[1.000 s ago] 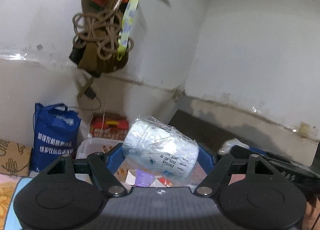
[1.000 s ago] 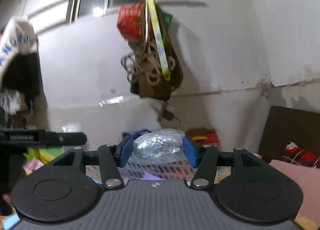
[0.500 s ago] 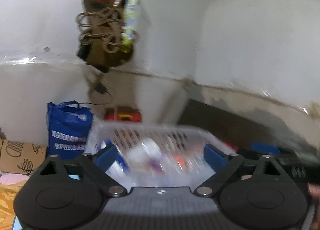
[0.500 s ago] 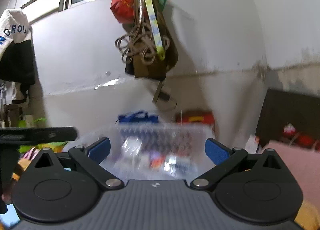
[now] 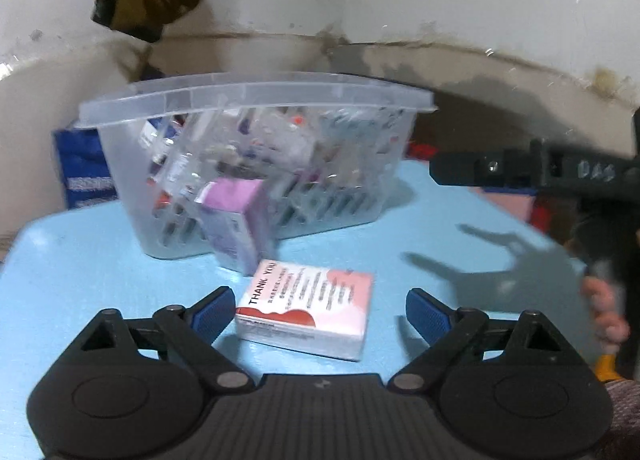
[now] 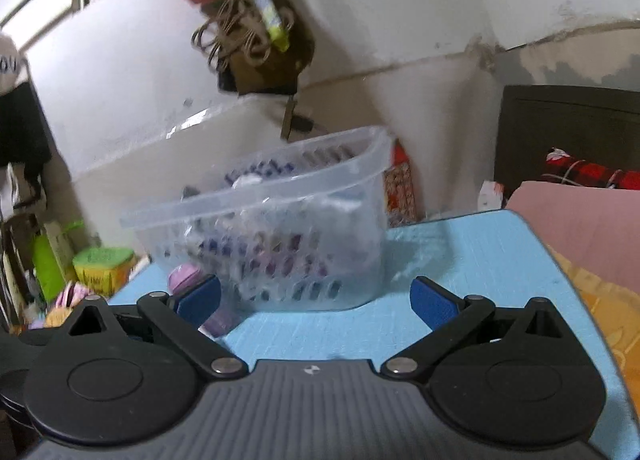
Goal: Organize objects
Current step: 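Grasp the purple box with the right gripper while the left grasps the THANK YOU box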
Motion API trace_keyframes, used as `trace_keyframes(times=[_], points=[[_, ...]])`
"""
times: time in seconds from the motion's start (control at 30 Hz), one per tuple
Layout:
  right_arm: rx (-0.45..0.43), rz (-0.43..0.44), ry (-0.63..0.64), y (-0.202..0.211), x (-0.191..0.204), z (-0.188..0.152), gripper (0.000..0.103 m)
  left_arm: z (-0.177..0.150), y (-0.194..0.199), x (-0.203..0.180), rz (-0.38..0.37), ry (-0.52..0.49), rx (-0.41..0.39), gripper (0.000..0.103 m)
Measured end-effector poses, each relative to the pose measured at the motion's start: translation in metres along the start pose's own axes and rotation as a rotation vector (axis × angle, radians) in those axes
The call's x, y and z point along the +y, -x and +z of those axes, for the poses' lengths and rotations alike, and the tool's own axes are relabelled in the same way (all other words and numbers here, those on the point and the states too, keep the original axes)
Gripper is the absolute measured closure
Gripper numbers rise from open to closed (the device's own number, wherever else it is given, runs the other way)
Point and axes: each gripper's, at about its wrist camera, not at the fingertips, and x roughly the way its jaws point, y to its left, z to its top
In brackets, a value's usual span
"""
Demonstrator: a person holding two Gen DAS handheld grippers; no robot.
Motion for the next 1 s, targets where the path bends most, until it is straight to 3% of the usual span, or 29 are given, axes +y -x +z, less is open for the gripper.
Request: trace_keyframes(times=[0.03,0.07,0.2,0.47,0.57,0.63,0.67,1.0], points=[[0.004,0.008,0.014,-0.001,0.005,-0.003,0.0,-0.001,-0.001,-0.001,0.03,-0.011,-0.001,0.022],[0.011,0.018,0.033,-0.005,0.012,-0.005,0.0,-0.003,0.0,0.0,0.035,-0.02,-0.009,0.023],[0.051,0.054,0.065,-0.026,0.043,-0.009,0.0,-0.013,0.018,0.017,-0.001,0.027,-0.031,0.025],[0.144,0.066,0.14,-0.075,0.09,-0.013,0.012,-0.032,0.05,0.053,0.057,0.099,-0.044,0.025],[0.168,0.067,0.147,-0.085,0.096,-0.016,0.024,-0.034,0.051,0.059,0.061,0.111,-0.058,0.025],[0.191,0.079,0.161,-0.088,0.097,-0.017,0.049,-0.034,0.049,0.061,0.074,0.128,-0.069,0.025],[0.195,0.073,0.166,-0.088,0.097,-0.018,0.052,-0.034,0.048,0.061,0.076,0.132,-0.072,0.024],[0.142,0.073,0.118,-0.033,0.061,-0.018,0.053,-0.023,0.032,0.059,0.103,0.11,-0.044,0.021]])
